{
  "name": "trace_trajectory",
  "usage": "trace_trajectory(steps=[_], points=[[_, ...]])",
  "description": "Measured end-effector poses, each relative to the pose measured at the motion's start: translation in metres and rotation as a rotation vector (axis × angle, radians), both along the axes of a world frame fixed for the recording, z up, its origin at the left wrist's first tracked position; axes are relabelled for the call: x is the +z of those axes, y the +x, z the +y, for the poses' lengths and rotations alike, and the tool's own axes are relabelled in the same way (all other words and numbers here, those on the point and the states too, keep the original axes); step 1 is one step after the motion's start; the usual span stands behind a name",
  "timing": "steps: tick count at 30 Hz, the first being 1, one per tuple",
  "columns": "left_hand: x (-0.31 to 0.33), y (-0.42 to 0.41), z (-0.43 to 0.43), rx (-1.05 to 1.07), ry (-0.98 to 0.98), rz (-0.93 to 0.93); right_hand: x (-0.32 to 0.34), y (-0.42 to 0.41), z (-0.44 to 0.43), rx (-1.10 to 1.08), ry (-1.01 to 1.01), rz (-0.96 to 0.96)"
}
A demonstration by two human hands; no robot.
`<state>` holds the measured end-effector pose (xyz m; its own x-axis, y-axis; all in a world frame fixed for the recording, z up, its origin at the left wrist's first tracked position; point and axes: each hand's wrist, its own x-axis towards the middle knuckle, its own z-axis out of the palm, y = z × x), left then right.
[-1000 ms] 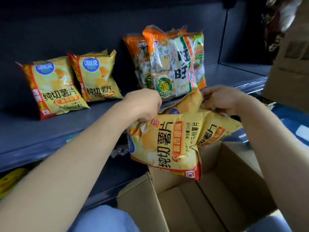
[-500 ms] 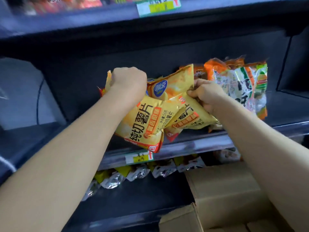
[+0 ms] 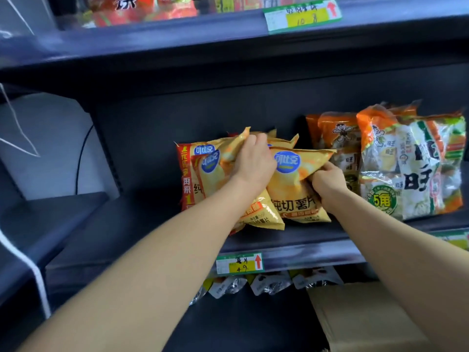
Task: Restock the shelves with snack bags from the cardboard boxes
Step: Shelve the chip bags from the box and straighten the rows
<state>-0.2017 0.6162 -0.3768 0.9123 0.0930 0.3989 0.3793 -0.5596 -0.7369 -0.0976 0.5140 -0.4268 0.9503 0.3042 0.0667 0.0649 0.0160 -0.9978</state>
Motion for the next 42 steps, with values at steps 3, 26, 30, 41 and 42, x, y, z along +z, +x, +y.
trace_trajectory(steps=[3, 26, 30, 41, 42], points=[[-0.018, 0.000, 0.016, -0.335, 0.097, -0.360, -0.011, -0.002, 0.005, -0.082, -0.035, -0.037], [-0.068, -0.064, 0.042, -0.126, -1.180, -1.218, -0.047, -0.049, 0.006, 0.123, -0.027, -0.407], [-0.074, -0.072, 0.056, 0.071, -1.280, -1.082, -0.048, -0.050, 0.020, 0.132, -0.049, -0.439], [-0.092, -0.070, 0.070, 0.086, -1.277, -1.052, -0.050, -0.026, 0.034, -0.034, -0.347, -0.537], [-0.093, -0.068, 0.071, 0.099, -1.247, -1.069, -0.047, -0.021, 0.034, -0.058, -0.373, -0.526]])
